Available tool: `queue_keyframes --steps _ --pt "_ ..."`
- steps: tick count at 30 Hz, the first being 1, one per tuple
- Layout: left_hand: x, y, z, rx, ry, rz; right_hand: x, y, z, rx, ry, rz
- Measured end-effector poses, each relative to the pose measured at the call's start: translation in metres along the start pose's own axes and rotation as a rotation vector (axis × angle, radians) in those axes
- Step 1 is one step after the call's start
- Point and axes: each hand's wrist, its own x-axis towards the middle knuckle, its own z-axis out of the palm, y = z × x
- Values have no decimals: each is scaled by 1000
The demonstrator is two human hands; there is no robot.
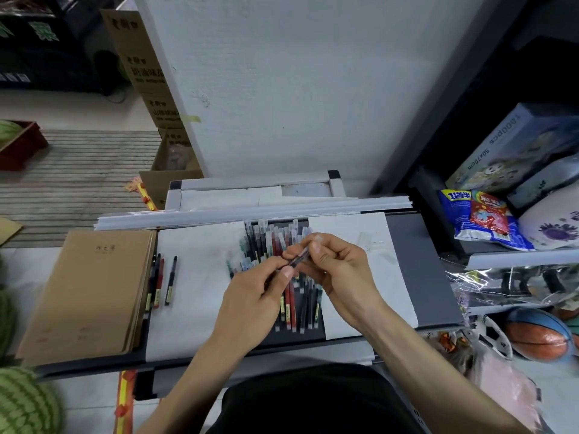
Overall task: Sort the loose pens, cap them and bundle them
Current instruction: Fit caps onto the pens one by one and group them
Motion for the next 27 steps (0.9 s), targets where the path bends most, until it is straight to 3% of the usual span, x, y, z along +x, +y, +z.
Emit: queue_keyframes --steps 4,8,13,16,23,27 --pt "3 3 10 -8 0 7 1 16 3 -37 57 -64" --pt "2 -2 18 -69 -2 -10 6 26 0 -59 53 -15" --pt "11 -14 24 -291 -59 -172 20 34 -16 -123 4 85" --pt "28 -30 24 -5 12 -164 32 47 -36 -435 123 132" --pt "47 -96 0 261 195 -389 48 53 -135 -1600 345 39" --pt "49 -127 -11 333 208 -539 56 41 -176 -1790 439 118"
